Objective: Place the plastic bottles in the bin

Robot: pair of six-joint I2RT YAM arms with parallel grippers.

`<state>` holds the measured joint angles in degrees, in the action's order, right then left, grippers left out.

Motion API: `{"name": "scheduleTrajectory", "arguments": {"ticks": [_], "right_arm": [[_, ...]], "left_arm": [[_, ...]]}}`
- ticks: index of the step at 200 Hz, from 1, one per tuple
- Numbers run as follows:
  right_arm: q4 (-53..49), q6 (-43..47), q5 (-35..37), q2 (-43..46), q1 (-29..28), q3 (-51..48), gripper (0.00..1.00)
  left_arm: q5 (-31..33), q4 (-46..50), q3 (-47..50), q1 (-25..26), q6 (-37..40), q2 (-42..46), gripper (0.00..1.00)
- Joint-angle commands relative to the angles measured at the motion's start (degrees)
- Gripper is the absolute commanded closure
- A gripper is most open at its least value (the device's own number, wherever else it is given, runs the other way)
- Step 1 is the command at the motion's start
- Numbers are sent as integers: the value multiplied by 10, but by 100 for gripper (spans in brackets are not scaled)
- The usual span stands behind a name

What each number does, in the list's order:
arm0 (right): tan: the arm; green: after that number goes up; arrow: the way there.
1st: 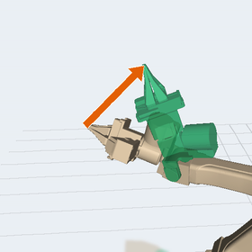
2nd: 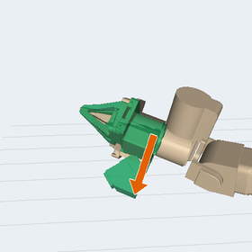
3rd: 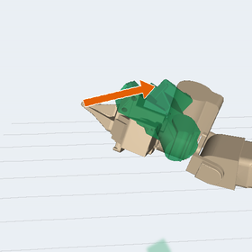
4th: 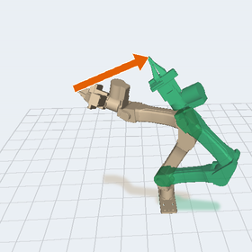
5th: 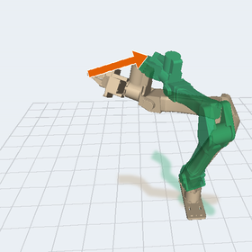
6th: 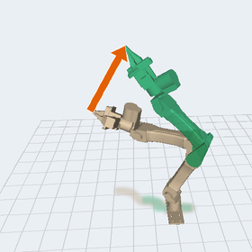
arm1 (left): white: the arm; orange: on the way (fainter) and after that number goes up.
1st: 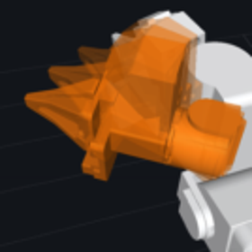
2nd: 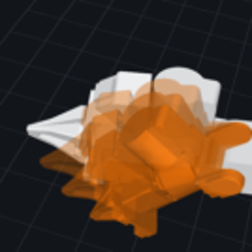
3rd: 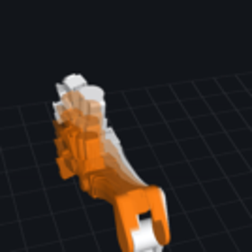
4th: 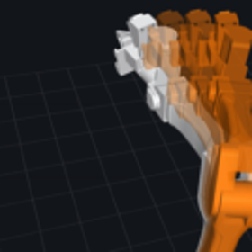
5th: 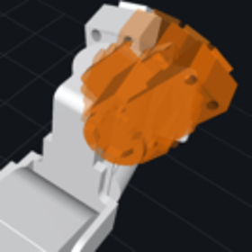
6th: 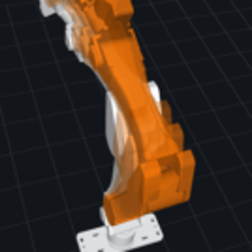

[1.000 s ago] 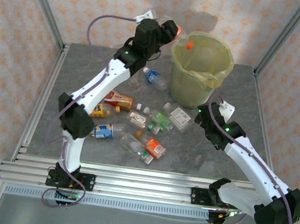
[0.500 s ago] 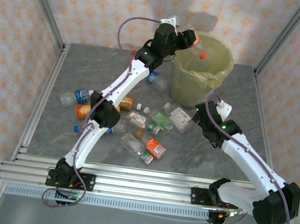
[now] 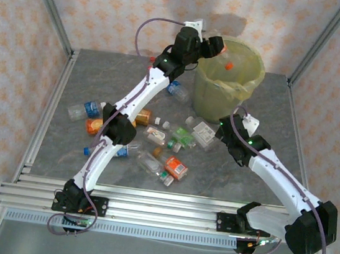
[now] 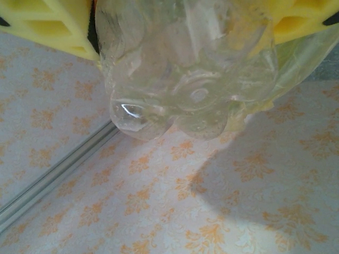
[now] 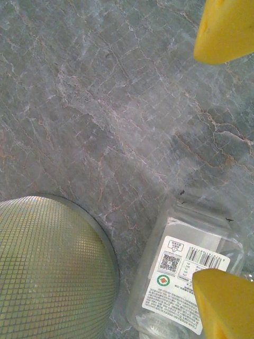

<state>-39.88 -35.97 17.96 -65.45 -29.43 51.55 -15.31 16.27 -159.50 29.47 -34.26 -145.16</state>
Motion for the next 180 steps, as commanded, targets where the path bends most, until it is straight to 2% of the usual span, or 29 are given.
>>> {"name": "scheduleTrajectory", "arguments": {"ticks": [1,67,112,180], "right_arm": [[17,-3,-4,-4,3,-9,1],[20,14,-8,-14,4,-6,1],[9,29,-2,-7,4,-1,1],[-31,40,-2,15,4,9,1]], "left_arm": [[-13,-4,-4,-1,11,-7,29],[-3,-12,-5,-1,-2,14,0],[8,-3,-7,-1,-3,47,0],[50,79,-7,-7,69,160,0]]}}
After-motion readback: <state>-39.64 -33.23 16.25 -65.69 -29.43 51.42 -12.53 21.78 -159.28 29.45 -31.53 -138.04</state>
